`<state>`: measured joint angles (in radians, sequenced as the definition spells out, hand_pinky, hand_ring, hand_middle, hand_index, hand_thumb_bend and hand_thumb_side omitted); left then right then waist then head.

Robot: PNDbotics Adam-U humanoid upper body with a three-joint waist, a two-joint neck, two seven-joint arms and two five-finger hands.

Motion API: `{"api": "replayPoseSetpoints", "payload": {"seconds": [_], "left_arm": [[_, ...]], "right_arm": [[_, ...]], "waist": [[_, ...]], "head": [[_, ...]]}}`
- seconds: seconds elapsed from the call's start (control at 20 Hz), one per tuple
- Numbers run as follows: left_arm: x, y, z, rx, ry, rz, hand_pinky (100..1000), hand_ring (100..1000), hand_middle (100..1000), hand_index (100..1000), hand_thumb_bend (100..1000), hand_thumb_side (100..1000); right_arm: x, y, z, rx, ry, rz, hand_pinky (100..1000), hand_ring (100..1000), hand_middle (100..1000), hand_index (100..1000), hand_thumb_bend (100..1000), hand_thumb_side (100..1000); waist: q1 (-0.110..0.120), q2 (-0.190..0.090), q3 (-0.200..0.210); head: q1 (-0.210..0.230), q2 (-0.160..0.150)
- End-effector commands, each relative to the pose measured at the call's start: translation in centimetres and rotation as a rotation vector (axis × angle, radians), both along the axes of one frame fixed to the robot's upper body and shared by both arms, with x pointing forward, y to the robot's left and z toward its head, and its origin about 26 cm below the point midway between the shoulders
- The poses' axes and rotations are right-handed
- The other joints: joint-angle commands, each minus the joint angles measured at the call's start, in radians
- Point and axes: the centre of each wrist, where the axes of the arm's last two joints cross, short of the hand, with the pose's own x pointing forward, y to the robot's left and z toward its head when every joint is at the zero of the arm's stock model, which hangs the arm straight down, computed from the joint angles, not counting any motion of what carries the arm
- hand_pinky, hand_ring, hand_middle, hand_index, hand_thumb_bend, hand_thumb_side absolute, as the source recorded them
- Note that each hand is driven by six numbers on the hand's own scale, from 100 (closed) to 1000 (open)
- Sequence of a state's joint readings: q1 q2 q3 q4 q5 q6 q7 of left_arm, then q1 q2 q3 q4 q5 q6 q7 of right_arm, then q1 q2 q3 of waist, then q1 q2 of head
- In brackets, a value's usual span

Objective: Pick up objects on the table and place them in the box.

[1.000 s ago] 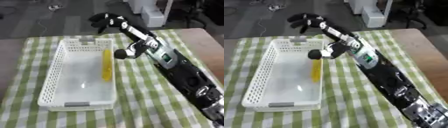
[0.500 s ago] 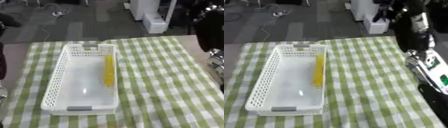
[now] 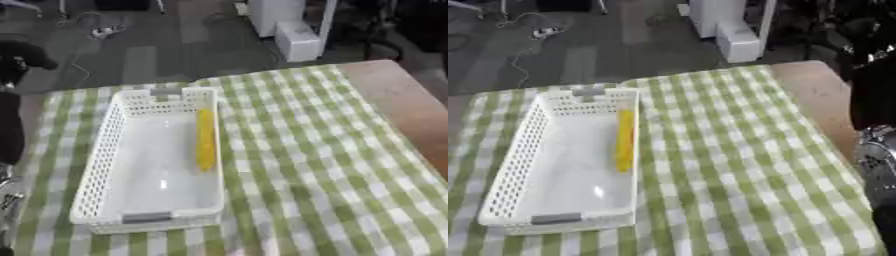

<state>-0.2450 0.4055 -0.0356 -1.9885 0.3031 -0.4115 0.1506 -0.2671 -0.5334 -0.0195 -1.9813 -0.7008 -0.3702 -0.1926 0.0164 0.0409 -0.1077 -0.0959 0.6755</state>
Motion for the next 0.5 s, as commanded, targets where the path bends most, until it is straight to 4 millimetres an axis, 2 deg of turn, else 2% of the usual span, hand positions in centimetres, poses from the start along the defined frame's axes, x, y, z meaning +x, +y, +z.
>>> {"api": "replayPoseSetpoints", "payload": {"seconds": [0.05, 0.1, 0.25, 0.5], "left_arm": [[-0.1, 0.4, 0.7, 0.04, -0.024, 0.01, 534, 596, 1000, 911, 392, 759], [-0.1, 0.4, 0.9, 0.037, -0.025, 0.009, 538, 597, 1000, 909, 394, 757], [0.1, 0.3, 1.4, 0.027, -0.035, 0.004, 543, 598, 1000, 909, 398, 755], [0.2, 0.2, 1.8, 0.038, -0.043, -0.01, 543, 598, 1000, 906, 396, 754]], "right_arm": [[-0.1, 0.0, 1.3, 0.043, -0.068, 0.002, 100, 521, 773, 775, 422, 696], [-0.1, 0.0, 1.4, 0.058, -0.073, -0.001, 100, 525, 774, 776, 431, 719], [-0.1, -0.2, 1.3, 0.097, -0.071, -0.017, 100, 529, 770, 777, 412, 703], [-0.2, 0.0, 0.9, 0.087, -0.07, -0.003, 100, 529, 759, 775, 408, 699]], "waist": [[0.0, -0.017, -0.008], [-0.001, -0.019, -0.011], [-0.009, -0.027, -0.018], [-0.017, -0.027, -0.008]], "head": [[-0.004, -0.009], [-0.007, -0.006], [-0.006, 0.002], [0.003, -0.009]]}}
